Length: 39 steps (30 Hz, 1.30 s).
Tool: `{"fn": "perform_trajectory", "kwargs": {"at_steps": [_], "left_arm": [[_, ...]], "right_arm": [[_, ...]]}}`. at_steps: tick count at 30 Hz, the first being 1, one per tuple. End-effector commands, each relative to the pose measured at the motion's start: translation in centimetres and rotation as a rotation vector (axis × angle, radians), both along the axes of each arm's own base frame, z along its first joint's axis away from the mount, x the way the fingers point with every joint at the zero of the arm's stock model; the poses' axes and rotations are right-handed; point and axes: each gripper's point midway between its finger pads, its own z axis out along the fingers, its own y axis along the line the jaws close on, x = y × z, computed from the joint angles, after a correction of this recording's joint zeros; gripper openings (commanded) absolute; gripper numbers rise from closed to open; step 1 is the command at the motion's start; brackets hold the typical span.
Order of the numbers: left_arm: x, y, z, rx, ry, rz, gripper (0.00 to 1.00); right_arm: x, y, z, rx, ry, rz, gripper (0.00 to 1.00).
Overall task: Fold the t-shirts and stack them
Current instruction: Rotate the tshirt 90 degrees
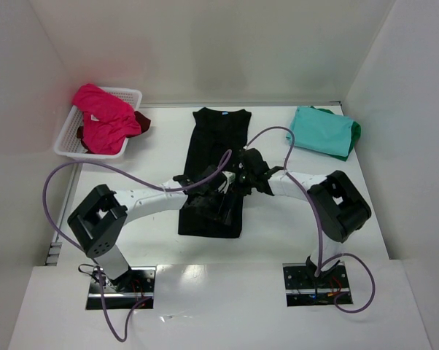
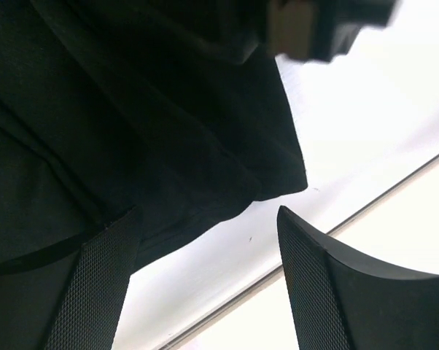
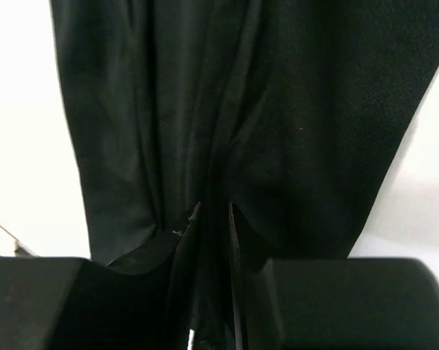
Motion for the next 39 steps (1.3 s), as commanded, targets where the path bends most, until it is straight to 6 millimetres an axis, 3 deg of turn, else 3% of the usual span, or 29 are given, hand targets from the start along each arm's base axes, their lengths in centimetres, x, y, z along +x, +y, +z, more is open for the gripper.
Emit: {"fn": "perform_trajectory", "kwargs": {"at_steps": [1,5,16,21,27,32,36,39], "left_arm": [[1.3,-1.9,1.2,-0.029,-0.036,0.034,0.82],[2.2,-1.3,0.3,0.046,-0.057,0.101,0.67],[2.2,0.3,-1.2,0.129,-0.057,0.125,0.48],[1.8,0.6,-1.1,0.131,-0.050,0.134,0.27],[1.0,2.0,-0.5,0.137,-0.053,0.162,0.25],[-0.9,3.9,-1.9,0.172,-0.003,0.179,0.25],[-1.3,4.8,-1.7,0.179,-0.008,0.204,0.25],[-1.6,5.6,-2.1,0.213,-0.005,0.211,0.31]], "right_arm": [[1.5,0.9,1.1,0.019,-0.053,-0.013,0.27],[1.2,0.7,0.4,0.009,-0.038,-0.013,0.27],[0.9,0.3,-0.2,-0.006,-0.027,-0.019,0.27],[1.0,0.1,-0.3,-0.017,-0.034,-0.030,0.27],[1.1,0.0,-0.4,-0.020,-0.035,-0.033,0.27],[1.0,-0.2,-0.5,-0.031,-0.032,-0.039,0.28],[0.9,-0.5,-0.9,-0.042,-0.028,-0.045,0.29],[1.0,-0.5,-0.5,-0.037,-0.036,-0.045,0.30]]}}
